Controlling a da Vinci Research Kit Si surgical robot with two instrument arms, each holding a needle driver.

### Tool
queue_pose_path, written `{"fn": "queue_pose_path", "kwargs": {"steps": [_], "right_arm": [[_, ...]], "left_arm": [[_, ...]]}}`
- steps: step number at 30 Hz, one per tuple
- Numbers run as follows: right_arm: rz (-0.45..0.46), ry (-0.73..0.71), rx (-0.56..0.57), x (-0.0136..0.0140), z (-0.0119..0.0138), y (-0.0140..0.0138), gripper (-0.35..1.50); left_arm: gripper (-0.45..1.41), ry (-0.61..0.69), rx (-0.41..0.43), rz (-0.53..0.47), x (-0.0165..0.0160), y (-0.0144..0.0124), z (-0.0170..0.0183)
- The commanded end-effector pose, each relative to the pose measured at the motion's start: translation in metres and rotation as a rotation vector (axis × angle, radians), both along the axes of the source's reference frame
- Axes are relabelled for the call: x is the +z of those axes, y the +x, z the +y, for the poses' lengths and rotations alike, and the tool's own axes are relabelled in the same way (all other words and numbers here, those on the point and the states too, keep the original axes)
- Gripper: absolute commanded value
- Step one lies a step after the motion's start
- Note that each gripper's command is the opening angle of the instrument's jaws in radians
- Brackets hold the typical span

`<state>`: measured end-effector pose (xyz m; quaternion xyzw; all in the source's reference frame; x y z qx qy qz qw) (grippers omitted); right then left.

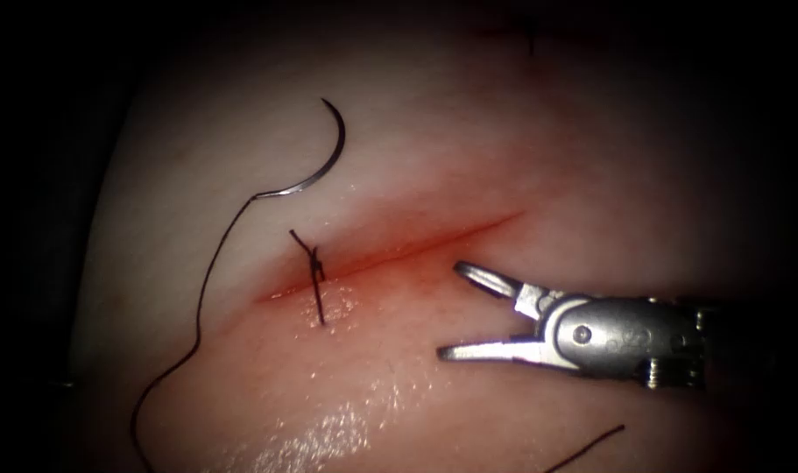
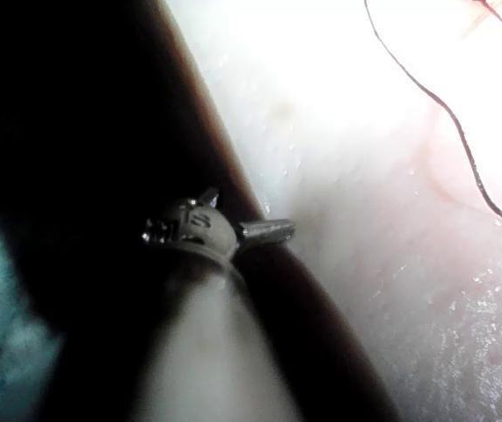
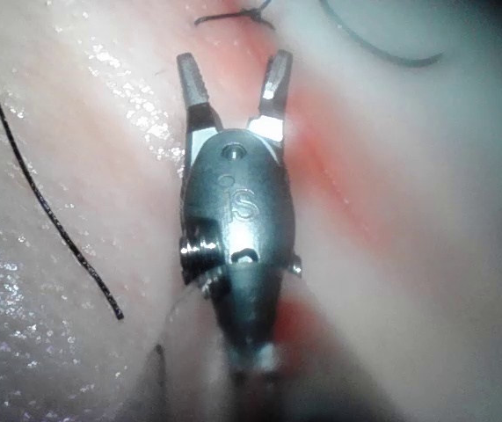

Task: Wound Closure
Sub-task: Set tail down with left hand

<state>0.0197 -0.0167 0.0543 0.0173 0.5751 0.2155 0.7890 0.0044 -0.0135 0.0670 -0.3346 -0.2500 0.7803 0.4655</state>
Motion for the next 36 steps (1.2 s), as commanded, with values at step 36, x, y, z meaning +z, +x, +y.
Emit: {"fn": "queue_pose_path", "kwargs": {"steps": [36], "right_arm": [[0.003,0.004,-0.005,0.0017,-0.0010,0.0016,1.48]], "left_arm": [[0.71,-0.662,0.041,0.072,-0.0085,-0.0127,0.0148]]}}
